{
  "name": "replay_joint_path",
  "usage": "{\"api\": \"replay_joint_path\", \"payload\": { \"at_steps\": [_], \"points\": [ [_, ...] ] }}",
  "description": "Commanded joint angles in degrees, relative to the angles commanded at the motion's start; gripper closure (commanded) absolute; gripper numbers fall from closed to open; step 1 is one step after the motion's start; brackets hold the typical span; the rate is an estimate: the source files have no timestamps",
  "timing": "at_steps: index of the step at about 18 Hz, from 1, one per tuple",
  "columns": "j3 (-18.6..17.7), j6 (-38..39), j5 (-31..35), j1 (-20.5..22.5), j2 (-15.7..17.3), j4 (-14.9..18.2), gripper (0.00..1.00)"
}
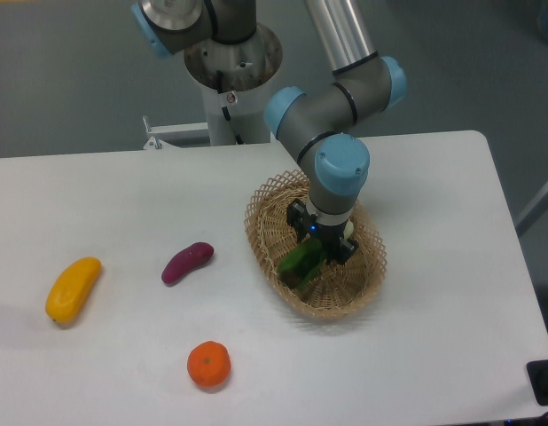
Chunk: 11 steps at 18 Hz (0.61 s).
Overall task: Pick up the green vegetable from the basket
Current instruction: 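Close the gripper on the bok choy stem, then lift the bok choy out of the basket and carry it beside the basket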
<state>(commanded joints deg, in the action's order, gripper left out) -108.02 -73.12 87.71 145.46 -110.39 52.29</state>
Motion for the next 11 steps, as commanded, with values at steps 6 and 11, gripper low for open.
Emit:
{"api": "replay_joint_path", "payload": {
  "at_steps": [6, 11],
  "points": [
    [3.07, -0.53, 0.00, 1.40, 1.58, 5.26, 0.91],
    [10.27, -0.70, -0.44, 2.90, 1.50, 15.11, 0.91]
  ]
}}
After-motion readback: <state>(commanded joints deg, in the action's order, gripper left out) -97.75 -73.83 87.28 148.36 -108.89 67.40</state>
